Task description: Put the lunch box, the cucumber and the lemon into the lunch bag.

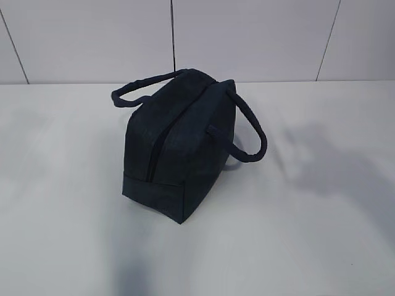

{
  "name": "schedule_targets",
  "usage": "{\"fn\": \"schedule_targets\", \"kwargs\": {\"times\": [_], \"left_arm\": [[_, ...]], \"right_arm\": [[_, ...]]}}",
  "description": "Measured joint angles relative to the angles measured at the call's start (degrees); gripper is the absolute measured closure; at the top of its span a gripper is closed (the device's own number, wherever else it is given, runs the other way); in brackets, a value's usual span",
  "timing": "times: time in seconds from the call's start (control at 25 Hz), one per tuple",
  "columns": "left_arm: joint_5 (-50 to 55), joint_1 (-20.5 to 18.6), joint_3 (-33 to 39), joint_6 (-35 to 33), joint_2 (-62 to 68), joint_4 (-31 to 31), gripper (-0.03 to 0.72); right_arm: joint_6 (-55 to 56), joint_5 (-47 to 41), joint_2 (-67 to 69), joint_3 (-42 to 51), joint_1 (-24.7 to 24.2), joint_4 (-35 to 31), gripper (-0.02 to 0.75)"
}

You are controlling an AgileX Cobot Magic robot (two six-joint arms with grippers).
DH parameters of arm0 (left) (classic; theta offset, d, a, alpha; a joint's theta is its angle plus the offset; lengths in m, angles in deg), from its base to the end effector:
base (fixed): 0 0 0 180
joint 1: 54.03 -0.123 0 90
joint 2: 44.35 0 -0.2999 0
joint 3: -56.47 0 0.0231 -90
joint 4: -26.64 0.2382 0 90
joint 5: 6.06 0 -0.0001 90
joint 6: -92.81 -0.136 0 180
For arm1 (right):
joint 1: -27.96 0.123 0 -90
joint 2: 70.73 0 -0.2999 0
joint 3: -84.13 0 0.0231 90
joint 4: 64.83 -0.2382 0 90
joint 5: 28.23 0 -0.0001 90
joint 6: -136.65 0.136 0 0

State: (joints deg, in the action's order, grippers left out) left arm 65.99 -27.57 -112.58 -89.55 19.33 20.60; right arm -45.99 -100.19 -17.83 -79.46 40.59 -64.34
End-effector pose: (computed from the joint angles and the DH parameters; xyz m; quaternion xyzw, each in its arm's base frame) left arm 0.1417 -0.0857 0.3642 0.2369 0.9269 -0.1113 0.2690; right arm 0.1162 0.0249 0.3618 -0.1252 0.9351 0.0246 0.3307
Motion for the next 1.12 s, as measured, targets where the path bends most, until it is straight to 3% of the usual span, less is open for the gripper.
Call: {"fn": "schedule_targets", "kwargs": {"times": [0.76, 1.12], "left_arm": [[-2.0, 0.0, 18.5, 0.0, -34.5, 0.1, 0.450], [-2.8, 0.0, 27.2, 0.0, -45.4, 0.2, 0.450]], "right_arm": [[-0.1, -0.4, -23.9, 20.2, 0.0, 0.2, 0.351], [-1.0, 3.7, -36.5, 30.1, 0.0, 1.2, 0.351]]}}
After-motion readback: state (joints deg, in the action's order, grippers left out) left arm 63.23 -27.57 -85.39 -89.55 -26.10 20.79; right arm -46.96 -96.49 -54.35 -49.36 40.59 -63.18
